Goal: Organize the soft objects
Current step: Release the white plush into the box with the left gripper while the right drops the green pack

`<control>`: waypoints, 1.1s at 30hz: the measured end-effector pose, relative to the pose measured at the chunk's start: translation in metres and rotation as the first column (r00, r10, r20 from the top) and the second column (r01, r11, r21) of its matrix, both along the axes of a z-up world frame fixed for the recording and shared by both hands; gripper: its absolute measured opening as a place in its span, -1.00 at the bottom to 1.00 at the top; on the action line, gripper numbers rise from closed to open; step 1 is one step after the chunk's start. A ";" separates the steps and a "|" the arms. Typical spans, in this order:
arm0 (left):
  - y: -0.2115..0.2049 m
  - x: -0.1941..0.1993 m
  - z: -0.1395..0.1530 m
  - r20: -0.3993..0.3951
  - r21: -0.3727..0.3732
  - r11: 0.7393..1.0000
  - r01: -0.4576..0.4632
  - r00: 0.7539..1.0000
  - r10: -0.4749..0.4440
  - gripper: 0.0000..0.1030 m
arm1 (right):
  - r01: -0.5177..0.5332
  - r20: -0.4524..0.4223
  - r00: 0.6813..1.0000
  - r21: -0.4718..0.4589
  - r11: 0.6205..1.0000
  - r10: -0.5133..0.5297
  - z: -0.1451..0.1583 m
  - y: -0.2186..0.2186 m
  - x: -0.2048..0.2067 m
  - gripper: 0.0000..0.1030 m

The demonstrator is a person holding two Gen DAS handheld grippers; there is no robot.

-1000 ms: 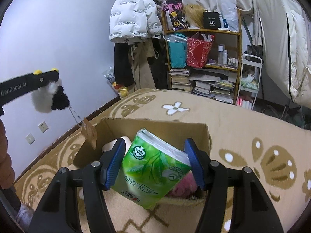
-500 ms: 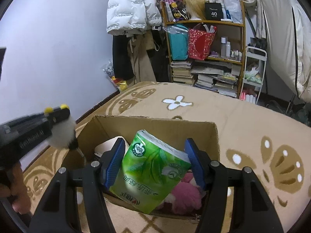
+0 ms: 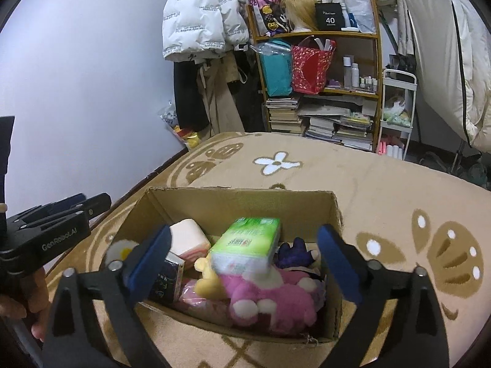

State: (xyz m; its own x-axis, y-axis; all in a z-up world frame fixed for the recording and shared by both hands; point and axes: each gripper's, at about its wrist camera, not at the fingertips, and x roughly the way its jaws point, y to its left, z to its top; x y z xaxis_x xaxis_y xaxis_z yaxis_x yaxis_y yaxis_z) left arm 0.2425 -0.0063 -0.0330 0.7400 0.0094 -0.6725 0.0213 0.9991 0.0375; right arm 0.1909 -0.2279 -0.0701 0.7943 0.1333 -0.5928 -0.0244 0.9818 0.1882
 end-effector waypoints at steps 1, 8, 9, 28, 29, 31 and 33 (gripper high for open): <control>0.002 -0.002 0.002 0.013 -0.003 1.000 -0.012 1.000 0.012 0.21 | -0.001 0.003 1.000 0.005 1.000 0.001 0.001 -0.001 -0.003 1.00; 0.013 -0.025 0.023 0.089 0.014 0.999 -0.036 0.995 0.035 0.94 | -0.013 0.024 1.000 -0.018 1.000 0.013 0.015 0.000 -0.020 1.00; 0.014 -0.030 0.027 0.109 0.017 0.999 -0.039 0.993 0.037 0.97 | -0.013 0.026 1.000 -0.022 1.000 0.014 0.017 0.001 -0.023 1.00; 0.019 -0.128 0.074 0.179 0.038 0.999 -0.007 0.984 0.001 0.99 | 0.001 0.123 0.992 -0.039 0.999 0.004 0.068 0.001 -0.106 1.00; 0.019 -0.133 0.074 0.181 0.039 0.999 -0.004 0.983 -0.003 0.99 | 0.002 0.130 0.992 -0.042 0.999 0.003 0.070 0.000 -0.112 1.00; 0.018 -0.145 0.076 0.187 0.040 0.999 0.002 0.982 -0.009 0.99 | 0.007 0.136 0.991 -0.045 0.999 0.000 0.071 -0.002 -0.119 1.00; 0.017 -0.155 0.076 0.191 0.041 0.999 0.007 0.982 -0.015 0.99 | 0.009 0.145 0.989 -0.045 0.999 -0.002 0.073 -0.003 -0.127 1.00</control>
